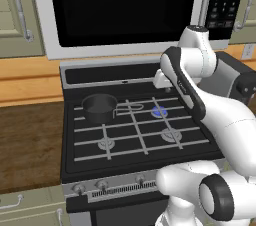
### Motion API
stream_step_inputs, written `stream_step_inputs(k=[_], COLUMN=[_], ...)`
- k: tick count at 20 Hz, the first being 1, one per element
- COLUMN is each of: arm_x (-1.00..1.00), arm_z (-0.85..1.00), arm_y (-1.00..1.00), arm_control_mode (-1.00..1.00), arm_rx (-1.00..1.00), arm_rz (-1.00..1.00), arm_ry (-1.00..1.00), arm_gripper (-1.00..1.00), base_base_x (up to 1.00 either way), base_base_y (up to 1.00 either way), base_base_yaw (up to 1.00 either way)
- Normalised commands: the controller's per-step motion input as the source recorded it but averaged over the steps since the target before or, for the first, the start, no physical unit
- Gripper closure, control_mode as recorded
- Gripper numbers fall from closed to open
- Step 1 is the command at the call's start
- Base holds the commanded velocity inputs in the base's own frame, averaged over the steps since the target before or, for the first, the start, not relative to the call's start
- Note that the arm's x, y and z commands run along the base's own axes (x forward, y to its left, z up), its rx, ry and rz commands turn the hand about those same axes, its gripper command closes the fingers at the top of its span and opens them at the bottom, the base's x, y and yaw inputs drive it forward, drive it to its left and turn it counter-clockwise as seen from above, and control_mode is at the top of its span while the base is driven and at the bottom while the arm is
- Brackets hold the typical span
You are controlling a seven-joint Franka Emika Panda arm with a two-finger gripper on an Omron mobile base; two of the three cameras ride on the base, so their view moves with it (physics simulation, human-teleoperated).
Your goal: Turn off the rear right burner of the stove.
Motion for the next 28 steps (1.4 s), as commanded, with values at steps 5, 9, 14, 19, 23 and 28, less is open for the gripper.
stream_step_inputs(k=[5,9,14,19,23,28], arm_x=[-0.12,-0.15,-0.02,0.0,0.0,0.0], arm_z=[0.0,0.0,0.0,0.0,0.0,0.0], arm_y=[0.0,0.0,0.0,0.0,0.0,0.0], arm_control_mode=[-1.0,-1.0,-1.0,1.0,1.0,1.0], arm_rx=[0.0,0.0,0.0,0.0,0.0,0.0], arm_rz=[0.0,0.0,0.0,0.0,0.0,0.0], arm_ry=[0.0,0.0,0.0,0.0,0.0,0.0], arm_gripper=[-1.0,-1.0,-1.0,-1.0,-1.0,-1.0], base_base_x=[0.0,0.0,0.0,0.0,0.0,0.0], base_base_y=[0.0,0.0,0.0,0.14,0.31,0.24], base_base_yaw=[0.0,0.0,0.0,0.0,0.0,0.0])
